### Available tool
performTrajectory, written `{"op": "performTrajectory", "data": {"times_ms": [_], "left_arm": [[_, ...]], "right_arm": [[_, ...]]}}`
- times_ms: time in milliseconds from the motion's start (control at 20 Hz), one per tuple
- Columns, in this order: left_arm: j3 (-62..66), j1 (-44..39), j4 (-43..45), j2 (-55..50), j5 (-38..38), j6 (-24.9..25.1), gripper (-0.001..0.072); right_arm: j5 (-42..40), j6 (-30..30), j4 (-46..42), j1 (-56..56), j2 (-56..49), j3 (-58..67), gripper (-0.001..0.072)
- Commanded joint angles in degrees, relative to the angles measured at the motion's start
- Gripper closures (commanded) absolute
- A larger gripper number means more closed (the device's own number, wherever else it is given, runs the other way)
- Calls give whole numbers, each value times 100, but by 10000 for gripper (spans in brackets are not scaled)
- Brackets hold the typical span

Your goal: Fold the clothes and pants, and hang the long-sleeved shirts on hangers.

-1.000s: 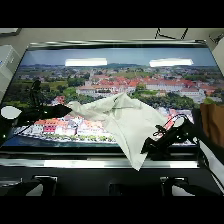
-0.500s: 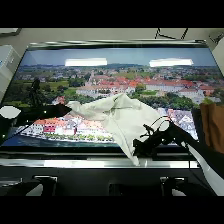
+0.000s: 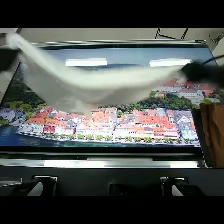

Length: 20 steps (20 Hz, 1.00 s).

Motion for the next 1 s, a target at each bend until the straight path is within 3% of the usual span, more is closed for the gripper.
{"op": "performTrajectory", "data": {"times_ms": [0,100,250,350,450,700,850,950], "left_arm": [[1154,262,4,686,17,-494,685],[1167,264,9,1104,195,-566,685],[1189,264,9,1526,1329,-566,686],[1204,264,11,1565,1596,-566,686],[1200,264,118,1394,1217,-568,686],[621,262,439,157,-748,-566,685],[-573,264,439,-844,-745,-564,684],[-1233,234,389,-1637,-472,-568,684]], "right_arm": [[-1040,-28,-645,-354,1034,1211,672],[-1119,-28,-638,-354,1362,1211,672],[-1775,-28,-636,-354,1521,1213,672],[-1930,-24,-634,-354,1475,1213,672],[-1410,-24,-636,-354,1279,1211,672],[1408,66,-568,-354,-422,960,672],[1180,304,-48,-354,-1919,365,672],[933,549,892,-354,-3005,205,671]]}}
